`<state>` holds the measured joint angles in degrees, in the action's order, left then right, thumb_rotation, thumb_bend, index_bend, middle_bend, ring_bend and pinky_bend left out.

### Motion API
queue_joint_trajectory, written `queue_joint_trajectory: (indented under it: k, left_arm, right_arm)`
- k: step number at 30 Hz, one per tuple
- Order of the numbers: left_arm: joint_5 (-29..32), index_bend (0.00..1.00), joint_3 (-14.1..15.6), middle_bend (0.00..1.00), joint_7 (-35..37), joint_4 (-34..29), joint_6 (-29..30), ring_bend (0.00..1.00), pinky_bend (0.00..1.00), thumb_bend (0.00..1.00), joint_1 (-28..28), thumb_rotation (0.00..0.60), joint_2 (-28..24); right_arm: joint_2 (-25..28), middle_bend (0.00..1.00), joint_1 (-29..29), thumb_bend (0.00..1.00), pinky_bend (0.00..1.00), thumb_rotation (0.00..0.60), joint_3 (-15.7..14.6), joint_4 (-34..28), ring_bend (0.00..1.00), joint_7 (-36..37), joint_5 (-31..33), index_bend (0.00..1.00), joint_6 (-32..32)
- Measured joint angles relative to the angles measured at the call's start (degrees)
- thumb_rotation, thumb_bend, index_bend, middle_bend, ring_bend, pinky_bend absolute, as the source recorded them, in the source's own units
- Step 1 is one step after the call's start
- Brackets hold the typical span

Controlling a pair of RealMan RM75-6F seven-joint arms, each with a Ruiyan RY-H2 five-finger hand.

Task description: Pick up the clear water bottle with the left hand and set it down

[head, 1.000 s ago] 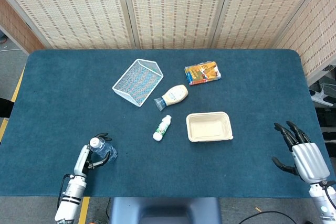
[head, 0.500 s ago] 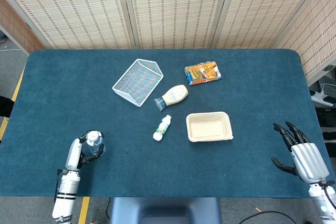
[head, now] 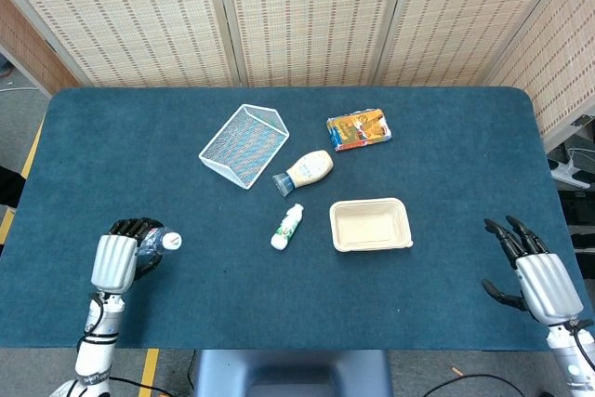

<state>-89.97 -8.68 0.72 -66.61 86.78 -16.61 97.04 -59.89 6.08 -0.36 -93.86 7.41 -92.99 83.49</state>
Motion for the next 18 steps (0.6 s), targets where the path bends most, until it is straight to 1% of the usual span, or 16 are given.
queue_joint_trajectory:
  k: [3,6,7,9,10,13,16,18]
  left_arm:
    - [0.79,0.63,0.24,0.65,10.54,-4.13,-1.03,0.54,0.64,0.64,0.03,0.600,-1.03]
    - [1.49,0.63,0.58,0.65,26.44,-8.64,-2.73,0.54,0.64,0.64,-0.03,0.600,-2.81]
    - [1.74,0.63,0.75,0.65,33.74,-10.49,-3.56,0.54,0.64,0.64,-0.07,0.600,-3.72]
    - [2.21,0.63,1.02,0.65,44.84,-13.43,-4.99,0.54,0.64,0.64,-0.15,0.600,-5.27]
    - [2.57,0.63,1.20,0.65,51.90,-15.54,-6.03,0.54,0.64,0.64,-0.21,0.600,-6.40]
    - [3.43,0.63,1.57,0.65,66.29,-20.57,-8.39,0.54,0.64,0.64,-0.36,0.600,-8.94]
    - [4.47,0.64,1.71,0.65,74.98,-22.54,-9.44,0.55,0.65,0.64,-0.41,0.600,-9.87]
    - [5.25,0.64,1.72,0.65,77.44,-22.80,-9.65,0.55,0.65,0.64,-0.39,0.600,-9.96]
  right_arm:
    - [0.03,0.16,0.08,0.16,0.15,0.600,-0.03,-0.03,0.00,0.03,0.06,0.00,-0.24]
    - [0.05,0.16,0.16,0.16,0.15,0.600,-0.07,-0.11,0.00,-0.12,0.15,0.00,-0.50]
    - [0.06,0.16,0.18,0.16,0.15,0.600,-0.08,-0.14,0.00,-0.15,0.19,0.00,-0.59]
    - [0.05,0.16,0.24,0.16,0.15,0.600,-0.10,-0.16,0.00,-0.29,0.28,0.00,-0.79]
    - [0.04,0.16,0.27,0.16,0.15,0.600,-0.12,-0.16,0.00,-0.35,0.30,0.00,-0.90]
    - [0.14,0.16,0.38,0.16,0.15,0.600,-0.24,-0.32,0.00,-0.47,0.34,0.00,-1.26]
    - [0.19,0.16,0.38,0.16,0.15,0.600,-0.32,-0.38,0.00,-0.68,0.36,0.00,-1.34]
    - [0.30,0.16,0.38,0.16,0.15,0.600,-0.39,-0.51,0.00,-0.72,0.32,0.00,-1.41]
